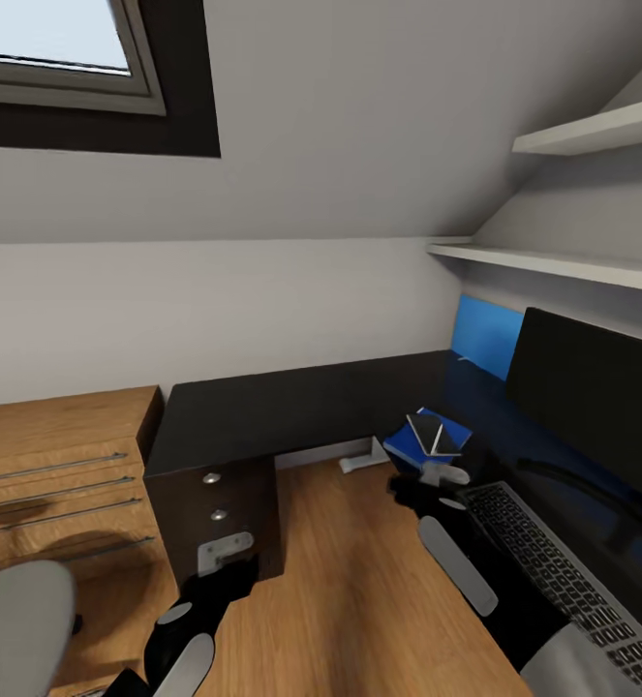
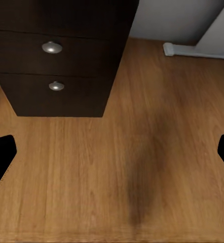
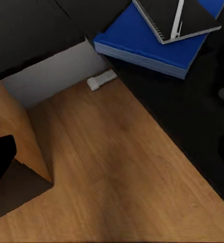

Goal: In the bedroom, organize the workspace by keeping the computer under the desk, ensuring the monitor is on the desk, placing the keyboard on the desk next to the monitor, placing the mouse on the desk next to the keyboard, moving the folder from the swivel chair onto the desk next to the mouse, stacking the notebook on top of the folder with the pen on top of the notebook, and positioning the swivel chair next to the desk.

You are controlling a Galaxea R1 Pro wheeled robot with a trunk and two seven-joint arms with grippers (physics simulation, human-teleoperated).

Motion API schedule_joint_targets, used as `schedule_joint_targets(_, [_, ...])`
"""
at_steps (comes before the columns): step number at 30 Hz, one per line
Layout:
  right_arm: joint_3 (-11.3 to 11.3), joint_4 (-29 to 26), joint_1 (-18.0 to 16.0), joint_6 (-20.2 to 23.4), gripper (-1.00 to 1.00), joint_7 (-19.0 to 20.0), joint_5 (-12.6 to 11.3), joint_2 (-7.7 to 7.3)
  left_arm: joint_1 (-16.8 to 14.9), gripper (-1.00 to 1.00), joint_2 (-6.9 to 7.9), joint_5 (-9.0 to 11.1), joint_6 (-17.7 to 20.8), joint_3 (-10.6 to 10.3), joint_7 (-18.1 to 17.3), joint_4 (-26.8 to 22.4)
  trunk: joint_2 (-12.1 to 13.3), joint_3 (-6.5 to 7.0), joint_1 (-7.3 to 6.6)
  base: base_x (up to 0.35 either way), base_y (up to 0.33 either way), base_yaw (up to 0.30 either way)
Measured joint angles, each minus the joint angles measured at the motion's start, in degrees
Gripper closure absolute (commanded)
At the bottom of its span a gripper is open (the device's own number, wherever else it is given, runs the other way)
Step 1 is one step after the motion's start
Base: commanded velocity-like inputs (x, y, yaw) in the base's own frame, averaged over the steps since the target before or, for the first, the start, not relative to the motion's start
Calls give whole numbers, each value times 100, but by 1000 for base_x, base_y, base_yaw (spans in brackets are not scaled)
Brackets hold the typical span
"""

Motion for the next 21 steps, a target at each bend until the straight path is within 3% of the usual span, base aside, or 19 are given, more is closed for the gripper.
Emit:
schedule_joint_targets(3, [308, 2, 33, -66, -100, 5, 7, 8, 0, -100, 1, 0, -10, 5, 2, 278, 121, 54, -66, -3, -2, 3])
schedule_joint_targets(5, [618, 3, 46, -132, -100, 3, 24, 17, 0, -100, 0, -1, -15, 7, -1, 487, 201, 90, -110, -2, -1, 2])
schedule_joint_targets(6, [959, 9, 55, -245, -100, -3, 39, 25, 0, -100, -8, -4, -24, 6, -5, 705, 241, 107, -132, -1, -1, 1])
schedule_joint_targets(7, [976, 9, 54, -246, -100, -4, 49, 25, 0, -100, -8, -7, -26, 6, -5, 713, 281, 126, -154, -1, -1, 1])
schedule_joint_targets(8, [1148, 16, 57, -324, -100, -6, 53, 26, 0, -100, -11, -11, -31, 4, -7, 823, 321, 144, -176, 0, 0, 0])
schedule_joint_targets(9, [1468, 76, 62, -516, -100, -13, 57, 27, 0, -100, -18, -21, -45, -2, -10, 1037, 362, 161, -198, 0, 0, 0])
schedule_joint_targets(10, [1622, 139, 63, -627, -100, -15, 63, 27, 0, -100, -21, -25, -63, -5, -12, 1145, 402, 179, -220, 0, 0, 0])
schedule_joint_targets(11, [2347, 985, 86, -1500, -100, -14, 50, 58, 0, -100, -28, -4, -681, -27, -20, 1876, 441, 196, -242, 0, 0, 0])
schedule_joint_targets(13, [2502, 1561, 135, -1708, -100, 4, 52, 99, 0, -100, -31, 2, -948, -35, -29, 2183, 522, 233, -286, 0, 0, 0])
schedule_joint_targets(17, [2660, 2421, 204, -2049, -100, 27, 73, 365, -1, -100, -34, 7, -1285, -40, -37, 2720, 683, 305, -374, 0, 0, 0])
schedule_joint_targets(21, [3000, 3386, 229, -2434, -100, 137, 108, 645, 0, -100, -35, 16, -1465, -39, -39, 3257, 843, 377, -462, 0, 0, 0])
